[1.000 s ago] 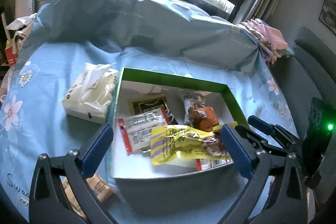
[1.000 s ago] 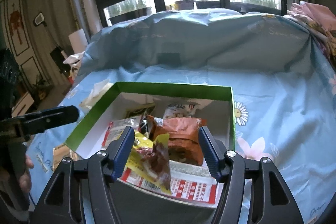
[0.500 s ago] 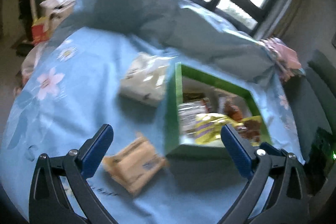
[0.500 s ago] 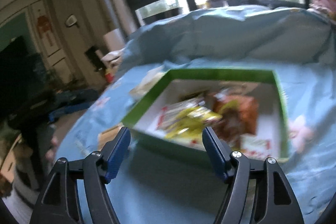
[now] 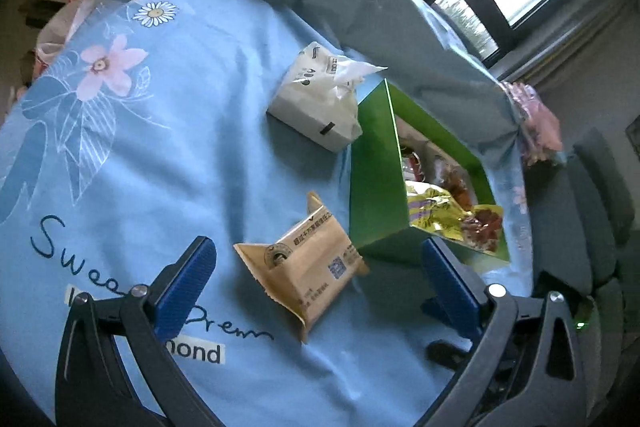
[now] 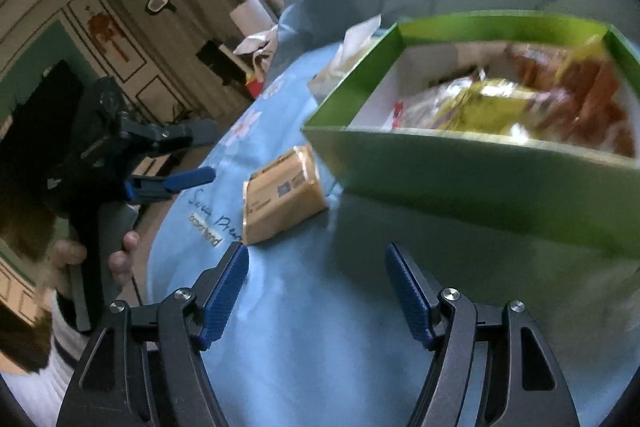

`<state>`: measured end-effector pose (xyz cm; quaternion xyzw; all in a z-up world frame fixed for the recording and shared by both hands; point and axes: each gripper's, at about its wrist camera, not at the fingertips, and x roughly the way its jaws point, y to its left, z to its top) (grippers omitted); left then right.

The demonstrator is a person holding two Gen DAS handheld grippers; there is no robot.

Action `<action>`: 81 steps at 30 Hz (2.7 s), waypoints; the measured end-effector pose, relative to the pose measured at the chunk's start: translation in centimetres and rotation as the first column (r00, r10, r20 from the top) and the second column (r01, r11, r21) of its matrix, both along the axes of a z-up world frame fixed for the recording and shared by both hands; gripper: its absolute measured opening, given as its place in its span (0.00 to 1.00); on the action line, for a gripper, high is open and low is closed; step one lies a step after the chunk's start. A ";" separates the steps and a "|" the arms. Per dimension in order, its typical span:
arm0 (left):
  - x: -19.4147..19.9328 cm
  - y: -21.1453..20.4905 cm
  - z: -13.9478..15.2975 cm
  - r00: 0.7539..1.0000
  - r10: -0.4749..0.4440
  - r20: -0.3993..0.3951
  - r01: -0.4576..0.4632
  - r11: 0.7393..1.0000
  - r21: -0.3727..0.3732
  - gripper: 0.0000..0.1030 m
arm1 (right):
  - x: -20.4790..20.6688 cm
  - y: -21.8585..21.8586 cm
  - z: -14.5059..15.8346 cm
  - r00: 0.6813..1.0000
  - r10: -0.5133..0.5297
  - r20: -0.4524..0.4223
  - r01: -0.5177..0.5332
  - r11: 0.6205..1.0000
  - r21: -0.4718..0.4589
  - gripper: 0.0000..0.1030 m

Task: Organize snacks
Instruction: 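Move the right tool to the tan bread packet on the cloth, then grasp the tan bread packet with the right gripper, then lift and carry the tan bread packet over the green box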

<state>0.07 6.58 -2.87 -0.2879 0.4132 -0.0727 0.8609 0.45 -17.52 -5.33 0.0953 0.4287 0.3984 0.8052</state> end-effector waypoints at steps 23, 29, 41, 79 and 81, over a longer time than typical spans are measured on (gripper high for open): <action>3.5 -0.4 -4.5 0.981 -0.125 -0.147 0.125 0.992 -0.009 0.49 | 2.1 9.2 -2.0 0.999 0.037 -0.034 -0.039 0.996 -0.080 0.62; 2.5 -0.5 -4.2 0.979 -0.135 -0.153 0.137 0.991 0.000 0.44 | 2.0 9.1 -2.0 0.998 0.064 -0.013 -0.065 0.992 -0.107 0.45; -1.3 -2.3 -1.6 0.979 -0.169 -0.110 0.178 0.981 0.072 0.44 | -0.8 8.6 -0.5 0.995 0.102 0.024 -0.100 0.993 -0.063 0.41; 8.3 -14.0 5.0 0.937 -0.330 0.117 0.314 0.939 0.137 0.44 | 4.3 -3.1 7.5 0.961 -0.094 0.262 0.109 0.993 -0.045 0.41; 9.2 -14.3 4.6 0.938 -0.328 0.114 0.315 0.941 0.121 0.44 | 5.2 -3.5 7.3 0.962 -0.100 0.256 0.115 0.992 -0.044 0.41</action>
